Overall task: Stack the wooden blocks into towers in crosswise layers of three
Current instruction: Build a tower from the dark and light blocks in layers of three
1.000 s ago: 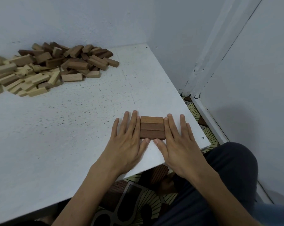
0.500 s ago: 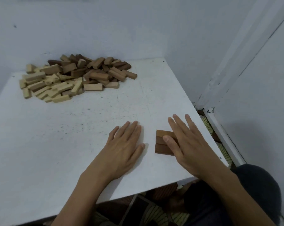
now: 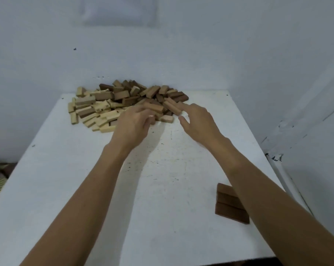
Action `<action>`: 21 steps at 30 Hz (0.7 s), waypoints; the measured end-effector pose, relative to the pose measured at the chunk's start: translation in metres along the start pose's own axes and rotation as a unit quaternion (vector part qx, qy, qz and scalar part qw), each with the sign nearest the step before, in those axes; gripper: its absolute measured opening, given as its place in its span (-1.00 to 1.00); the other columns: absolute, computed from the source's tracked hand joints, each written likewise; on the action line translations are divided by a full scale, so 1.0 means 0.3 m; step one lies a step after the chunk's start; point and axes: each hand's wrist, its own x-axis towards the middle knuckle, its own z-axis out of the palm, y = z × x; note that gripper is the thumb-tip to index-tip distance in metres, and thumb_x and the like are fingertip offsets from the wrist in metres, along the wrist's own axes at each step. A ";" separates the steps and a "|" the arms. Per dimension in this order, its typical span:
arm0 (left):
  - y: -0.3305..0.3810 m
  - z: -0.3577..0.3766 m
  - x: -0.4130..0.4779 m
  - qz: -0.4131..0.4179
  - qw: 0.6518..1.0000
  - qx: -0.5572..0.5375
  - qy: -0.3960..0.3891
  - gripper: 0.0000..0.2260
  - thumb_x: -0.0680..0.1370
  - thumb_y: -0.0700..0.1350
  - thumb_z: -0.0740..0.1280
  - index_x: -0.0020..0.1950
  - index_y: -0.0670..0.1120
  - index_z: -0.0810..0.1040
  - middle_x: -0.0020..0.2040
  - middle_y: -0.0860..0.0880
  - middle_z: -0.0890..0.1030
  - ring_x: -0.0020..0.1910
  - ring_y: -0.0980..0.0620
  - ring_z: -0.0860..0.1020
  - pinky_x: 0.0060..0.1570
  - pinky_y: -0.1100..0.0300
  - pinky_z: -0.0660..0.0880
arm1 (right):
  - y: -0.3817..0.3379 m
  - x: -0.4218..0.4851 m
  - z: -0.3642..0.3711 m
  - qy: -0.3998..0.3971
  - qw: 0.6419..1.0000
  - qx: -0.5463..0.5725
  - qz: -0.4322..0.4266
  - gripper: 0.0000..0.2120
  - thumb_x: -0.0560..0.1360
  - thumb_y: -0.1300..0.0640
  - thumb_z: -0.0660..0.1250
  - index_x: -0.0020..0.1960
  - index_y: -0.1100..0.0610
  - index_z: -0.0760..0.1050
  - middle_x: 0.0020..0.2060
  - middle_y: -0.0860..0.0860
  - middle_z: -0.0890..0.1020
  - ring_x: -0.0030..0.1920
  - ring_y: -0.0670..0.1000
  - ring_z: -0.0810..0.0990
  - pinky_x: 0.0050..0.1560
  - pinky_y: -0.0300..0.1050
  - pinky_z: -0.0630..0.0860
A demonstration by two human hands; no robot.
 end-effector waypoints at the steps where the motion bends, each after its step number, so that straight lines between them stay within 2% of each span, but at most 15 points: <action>1: -0.019 0.008 0.023 -0.002 1.000 0.007 0.000 -0.73 0.53 -0.19 0.23 0.13 -0.13 0.66 0.13 -0.12 0.65 -0.01 -0.23 0.58 -0.17 -0.10 0.55 | 0.001 0.040 0.016 -0.002 1.000 -0.007 0.000 -0.65 0.61 0.17 0.25 0.38 0.12 0.48 0.03 0.12 0.59 0.06 0.15 0.56 -0.14 -0.17 0.28; 4: -0.058 0.040 0.079 -0.023 0.999 0.026 -0.020 -0.65 0.55 -0.24 0.26 0.30 -0.03 0.58 0.27 -0.08 0.59 0.16 -0.24 0.51 0.05 -0.15 0.48 | 0.006 0.129 0.055 -0.017 1.000 -0.024 0.009 -0.69 0.58 0.19 0.28 0.31 0.15 0.52 0.12 0.18 0.60 0.08 0.20 0.58 -0.08 -0.04 0.48; 6: -0.074 0.060 0.109 -0.029 0.997 0.040 -0.051 -0.61 0.57 -0.23 0.25 0.37 0.04 0.52 0.37 -0.02 0.53 0.26 -0.20 0.45 0.15 -0.10 0.39 | 0.005 0.159 0.070 -0.028 0.999 -0.037 0.010 -0.68 0.56 0.19 0.30 0.31 0.14 0.52 0.13 0.19 0.59 0.08 0.22 0.58 -0.04 0.00 0.52; 8: -0.085 0.073 0.135 -0.023 0.995 0.045 -0.087 -0.59 0.60 -0.19 0.21 0.43 0.06 0.46 0.45 0.02 0.45 0.34 -0.16 0.39 0.20 -0.07 0.31 | 0.011 0.173 0.086 -0.037 0.998 -0.049 0.008 -0.67 0.56 0.19 0.31 0.32 0.12 0.51 0.08 0.19 0.58 0.06 0.22 0.57 -0.06 -0.02 0.50; 10: -0.094 0.081 0.154 -0.016 0.993 0.048 -0.111 -0.59 0.62 -0.17 0.20 0.47 0.06 0.42 0.50 0.02 0.39 0.38 -0.14 0.35 0.23 -0.07 0.30 | 0.022 0.178 0.102 -0.043 0.997 -0.058 0.014 -0.68 0.57 0.20 0.30 0.32 0.13 0.49 0.04 0.19 0.56 0.03 0.21 0.55 -0.12 -0.08 0.39; 16: -0.117 0.077 0.209 0.012 0.987 0.073 -0.146 -0.54 0.59 -0.17 0.25 0.48 0.10 0.39 0.46 0.06 0.43 0.30 -0.11 0.34 0.13 0.00 0.25 | 0.052 0.190 0.124 -0.034 0.999 -0.028 0.030 -0.76 0.56 0.25 0.29 0.22 0.16 0.52 0.01 0.16 0.51 -0.04 0.16 0.53 -0.15 -0.11 0.34; 19: -0.133 0.068 0.246 0.017 0.977 0.095 -0.192 -0.54 0.57 -0.14 0.27 0.47 0.12 0.37 0.33 -0.03 0.51 0.30 -0.12 0.32 0.21 -0.06 0.25 | 0.061 0.197 0.129 -0.029 0.999 -0.010 0.039 -0.81 0.56 0.24 0.31 0.15 0.15 0.55 0.04 0.15 0.51 -0.04 0.16 0.54 -0.14 -0.12 0.38; 21: -0.141 0.071 0.255 0.031 0.975 0.101 -0.198 -0.53 0.56 -0.15 0.29 0.46 0.11 0.36 0.32 -0.03 0.51 0.27 -0.13 0.33 0.24 -0.08 0.26 | 0.063 0.194 0.132 -0.022 0.999 -0.006 0.039 -0.82 0.55 0.24 0.30 0.14 0.14 0.55 0.03 0.14 0.50 -0.06 0.15 0.53 -0.15 -0.12 0.37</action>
